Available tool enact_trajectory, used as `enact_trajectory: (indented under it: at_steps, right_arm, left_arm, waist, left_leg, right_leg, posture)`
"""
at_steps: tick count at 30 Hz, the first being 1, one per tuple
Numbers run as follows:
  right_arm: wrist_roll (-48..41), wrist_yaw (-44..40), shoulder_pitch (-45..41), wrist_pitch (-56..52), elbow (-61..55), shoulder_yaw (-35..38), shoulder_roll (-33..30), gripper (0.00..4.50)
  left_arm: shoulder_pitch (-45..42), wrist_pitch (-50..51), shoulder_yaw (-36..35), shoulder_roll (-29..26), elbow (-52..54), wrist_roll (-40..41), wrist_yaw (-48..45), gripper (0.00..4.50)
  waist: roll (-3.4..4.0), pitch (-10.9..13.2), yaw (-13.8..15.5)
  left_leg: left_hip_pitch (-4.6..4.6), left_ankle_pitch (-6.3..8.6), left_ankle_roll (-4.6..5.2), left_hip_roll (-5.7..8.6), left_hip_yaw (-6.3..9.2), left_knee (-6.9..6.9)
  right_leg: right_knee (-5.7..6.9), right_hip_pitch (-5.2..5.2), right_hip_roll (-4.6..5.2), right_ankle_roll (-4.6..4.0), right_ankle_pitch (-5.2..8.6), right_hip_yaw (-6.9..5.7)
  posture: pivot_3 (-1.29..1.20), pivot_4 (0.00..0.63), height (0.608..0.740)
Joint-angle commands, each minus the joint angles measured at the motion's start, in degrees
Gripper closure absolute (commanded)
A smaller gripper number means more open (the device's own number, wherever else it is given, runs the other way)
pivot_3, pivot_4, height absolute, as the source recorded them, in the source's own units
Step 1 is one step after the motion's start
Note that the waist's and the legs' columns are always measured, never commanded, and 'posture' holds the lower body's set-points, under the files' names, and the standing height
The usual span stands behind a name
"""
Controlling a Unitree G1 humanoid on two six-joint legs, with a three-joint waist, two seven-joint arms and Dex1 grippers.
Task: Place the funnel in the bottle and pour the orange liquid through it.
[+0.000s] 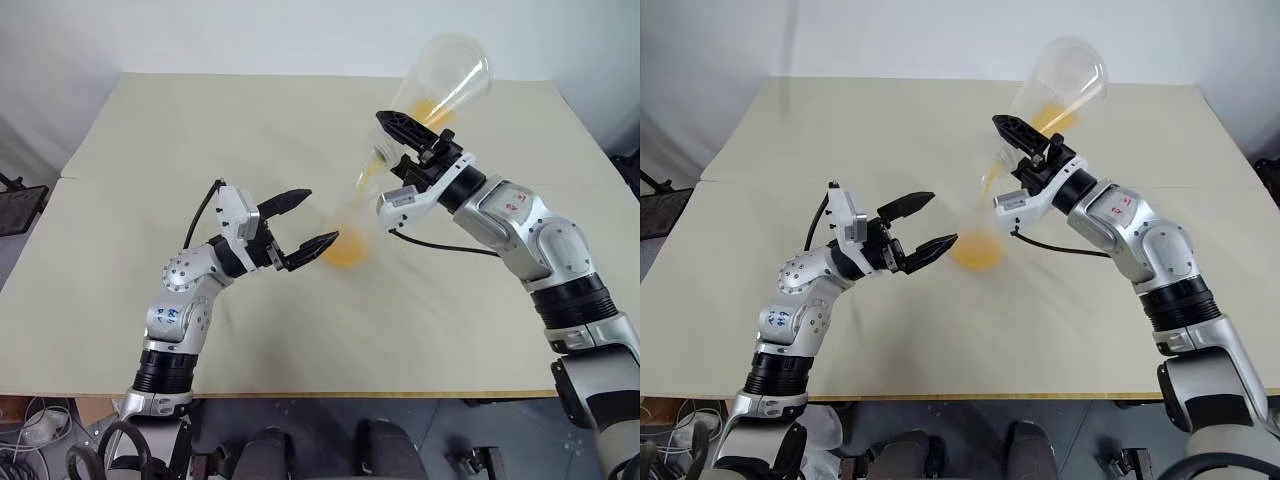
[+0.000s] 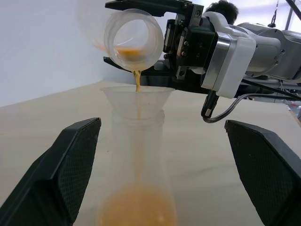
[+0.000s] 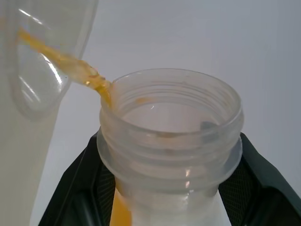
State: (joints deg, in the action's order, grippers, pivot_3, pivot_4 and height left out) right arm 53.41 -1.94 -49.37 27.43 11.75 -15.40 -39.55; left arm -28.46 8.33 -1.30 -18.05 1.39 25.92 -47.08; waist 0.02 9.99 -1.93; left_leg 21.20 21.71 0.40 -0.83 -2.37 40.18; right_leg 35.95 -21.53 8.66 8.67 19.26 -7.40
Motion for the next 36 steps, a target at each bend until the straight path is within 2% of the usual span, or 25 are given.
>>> enact_trajectory:
  at_steps: [1, 36]
  right_arm:
    - [-1.13, 0.6, -1.46, 0.22, -1.05, 1.07, -0.92, 2.05]
    - [1.93, 3.91, -1.8, 0.54, -0.24, -0.13, -0.75, 2.05]
  left_arm:
    - [0.17, -1.41, -0.59, 0.24, 1.5, 0.31, 0.15, 0.0]
    - [-0.2, -1.91, -0.74, 0.9, 0.86, 0.46, 0.4, 0.0]
  waist:
    - [0.0, 0.0, -0.01]
    - [0.0, 0.0, 0.0]
  left_leg:
    - [0.0, 0.0, 0.0, 0.0, 0.0, 0.0]
    - [0.0, 0.0, 0.0, 0.0, 0.0, 0.0]
  right_leg:
    - [0.0, 0.0, 0.0, 0.0, 0.0, 0.0]
    - [0.0, 0.0, 0.0, 0.0, 0.0, 0.0]
  posture:
    - [0.0, 0.15, 0.74]
    - [0.0, 0.15, 0.74]
